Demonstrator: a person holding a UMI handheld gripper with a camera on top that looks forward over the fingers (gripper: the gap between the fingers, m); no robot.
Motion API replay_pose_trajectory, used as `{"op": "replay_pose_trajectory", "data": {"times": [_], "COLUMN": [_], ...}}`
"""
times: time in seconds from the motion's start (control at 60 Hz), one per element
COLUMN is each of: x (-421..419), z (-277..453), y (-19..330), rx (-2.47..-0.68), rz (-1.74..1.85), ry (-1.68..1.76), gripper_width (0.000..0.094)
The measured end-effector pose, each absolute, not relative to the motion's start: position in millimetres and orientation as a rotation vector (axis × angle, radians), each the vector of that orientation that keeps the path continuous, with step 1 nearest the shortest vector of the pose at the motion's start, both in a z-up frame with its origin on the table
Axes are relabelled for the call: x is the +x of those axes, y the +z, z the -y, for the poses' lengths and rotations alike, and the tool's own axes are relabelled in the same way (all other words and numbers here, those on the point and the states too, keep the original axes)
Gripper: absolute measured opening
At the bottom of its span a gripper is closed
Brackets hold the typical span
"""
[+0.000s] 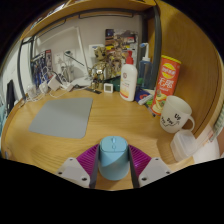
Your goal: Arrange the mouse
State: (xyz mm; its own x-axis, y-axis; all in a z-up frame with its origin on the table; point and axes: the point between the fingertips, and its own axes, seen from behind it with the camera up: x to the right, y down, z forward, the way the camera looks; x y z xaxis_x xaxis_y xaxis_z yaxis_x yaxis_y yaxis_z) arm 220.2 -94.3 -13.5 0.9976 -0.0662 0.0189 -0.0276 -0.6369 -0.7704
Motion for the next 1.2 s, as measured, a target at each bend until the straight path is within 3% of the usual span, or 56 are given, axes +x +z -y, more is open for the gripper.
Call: {"op": "replay_pose_trajectory", "data": {"times": [0.217,0.4,0.5,0.7,0.833,0.9,0.983,1.2], "x": [220,221,214,169,118,91,61,13], "z": [98,100,93,40,-3,-25,-50,-78], "y": [-14,-5,45,190,236,234,208,80], "rx": [-2.274,-2.281,-2.214,-2.001,-1.941,-1.942,-1.983,-2.166], "rz": [-0.089,-0.124,-0.188,-0.189,-0.119,-0.081,-0.044,0.015], "ry": [-0.102,-0.148,-0.165,-0.159,-0.136,-0.12,-0.092,-0.034], "gripper_width": [0.0301,0.0298,0.0298,0.0299,0.0299,0.0299,0.0299,0.0299]}}
